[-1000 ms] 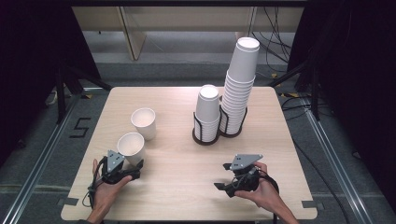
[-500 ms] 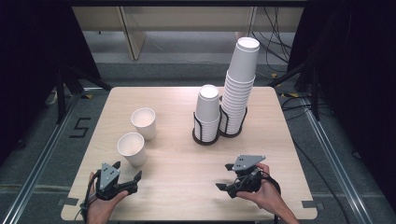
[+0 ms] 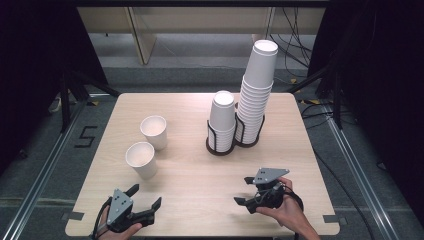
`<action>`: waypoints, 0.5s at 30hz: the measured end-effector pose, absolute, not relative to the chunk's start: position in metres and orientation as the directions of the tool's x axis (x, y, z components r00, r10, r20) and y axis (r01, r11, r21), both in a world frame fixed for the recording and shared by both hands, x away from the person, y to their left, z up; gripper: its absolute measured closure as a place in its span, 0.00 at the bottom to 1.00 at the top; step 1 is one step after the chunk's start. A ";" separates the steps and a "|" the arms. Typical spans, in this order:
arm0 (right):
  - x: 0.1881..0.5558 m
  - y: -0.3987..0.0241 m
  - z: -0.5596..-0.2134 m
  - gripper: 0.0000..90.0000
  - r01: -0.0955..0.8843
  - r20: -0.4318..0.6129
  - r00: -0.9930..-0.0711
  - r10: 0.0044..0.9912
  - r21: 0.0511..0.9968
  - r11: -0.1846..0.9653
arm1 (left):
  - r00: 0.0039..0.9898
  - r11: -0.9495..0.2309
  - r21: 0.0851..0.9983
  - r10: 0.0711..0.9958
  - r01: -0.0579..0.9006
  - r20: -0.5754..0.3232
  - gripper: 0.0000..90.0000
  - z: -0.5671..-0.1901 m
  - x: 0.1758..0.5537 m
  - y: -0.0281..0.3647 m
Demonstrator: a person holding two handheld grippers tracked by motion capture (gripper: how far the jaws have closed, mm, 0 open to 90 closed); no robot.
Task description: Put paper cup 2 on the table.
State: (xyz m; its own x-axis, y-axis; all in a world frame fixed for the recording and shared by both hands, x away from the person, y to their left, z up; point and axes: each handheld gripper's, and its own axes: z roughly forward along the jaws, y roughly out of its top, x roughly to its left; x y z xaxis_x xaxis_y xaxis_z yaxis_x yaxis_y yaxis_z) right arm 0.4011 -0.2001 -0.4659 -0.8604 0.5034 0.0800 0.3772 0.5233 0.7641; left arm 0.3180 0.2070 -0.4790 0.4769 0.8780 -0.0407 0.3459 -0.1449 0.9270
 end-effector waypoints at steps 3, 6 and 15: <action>0.399 -0.203 -0.466 0.25 0.391 0.099 -0.856 0.507 0.766 0.510 | 0.494 -0.148 0.927 0.868 0.345 -0.046 0.16 -0.481 0.313 0.203; 0.396 -0.206 -0.467 0.24 0.393 0.098 -0.855 0.510 0.764 0.512 | 0.514 -0.154 0.926 0.856 0.344 -0.048 0.16 -0.482 0.309 0.199; 0.381 -0.216 -0.470 0.21 0.413 0.123 -0.843 0.524 0.772 0.482 | 0.549 -0.168 0.925 0.835 0.340 -0.051 0.16 -0.481 0.300 0.192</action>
